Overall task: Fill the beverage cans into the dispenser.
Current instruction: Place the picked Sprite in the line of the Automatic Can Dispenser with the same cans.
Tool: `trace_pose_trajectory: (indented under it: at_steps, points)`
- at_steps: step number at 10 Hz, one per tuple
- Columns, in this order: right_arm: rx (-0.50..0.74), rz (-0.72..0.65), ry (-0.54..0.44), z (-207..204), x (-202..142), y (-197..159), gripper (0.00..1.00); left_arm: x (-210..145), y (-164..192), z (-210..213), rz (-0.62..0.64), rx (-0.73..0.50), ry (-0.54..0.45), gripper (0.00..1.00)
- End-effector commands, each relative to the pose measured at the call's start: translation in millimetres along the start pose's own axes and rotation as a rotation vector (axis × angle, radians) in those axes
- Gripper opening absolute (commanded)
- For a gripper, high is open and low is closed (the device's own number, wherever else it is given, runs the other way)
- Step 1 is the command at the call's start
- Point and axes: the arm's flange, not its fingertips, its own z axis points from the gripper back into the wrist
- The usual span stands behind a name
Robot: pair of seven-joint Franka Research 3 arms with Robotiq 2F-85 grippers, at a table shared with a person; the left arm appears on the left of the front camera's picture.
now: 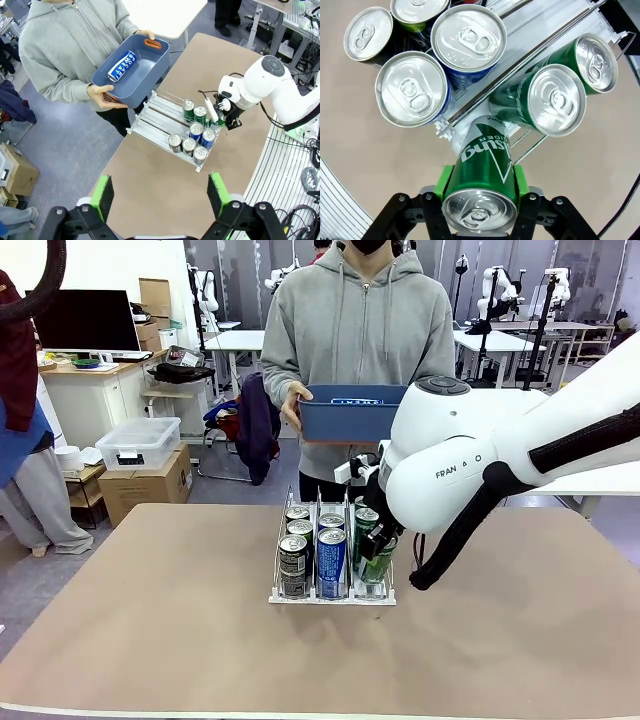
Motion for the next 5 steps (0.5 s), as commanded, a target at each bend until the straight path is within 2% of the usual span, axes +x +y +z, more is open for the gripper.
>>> trace_pose_trajectory:
  at_steps: [1, 2, 3, 4, 5]
  points:
    - [-0.014, -0.009, -0.006, -4.0, 11.6, 0.1, 0.58, -2.6, -0.6, 0.4, -0.001, 0.004, -0.003, 1.00]
    - [-0.005, -0.005, 0.007, -5.0, 10.9, 0.3, 0.58, -2.6, -0.6, 0.4, -0.001, 0.004, -0.003, 1.00]
    - [0.021, -0.014, 0.024, -4.9, 11.0, 0.1, 0.64, -2.6, -0.6, 0.4, -0.001, 0.004, -0.003, 1.00]
    - [0.020, -0.012, 0.022, -3.3, 11.6, 0.9, 0.77, -2.6, -0.6, 0.4, -0.001, 0.004, -0.003, 1.00]
    - [0.030, -0.018, 0.014, 1.4, 10.4, -1.0, 0.83, -2.6, -0.6, 0.4, -0.001, 0.004, -0.003, 1.00]
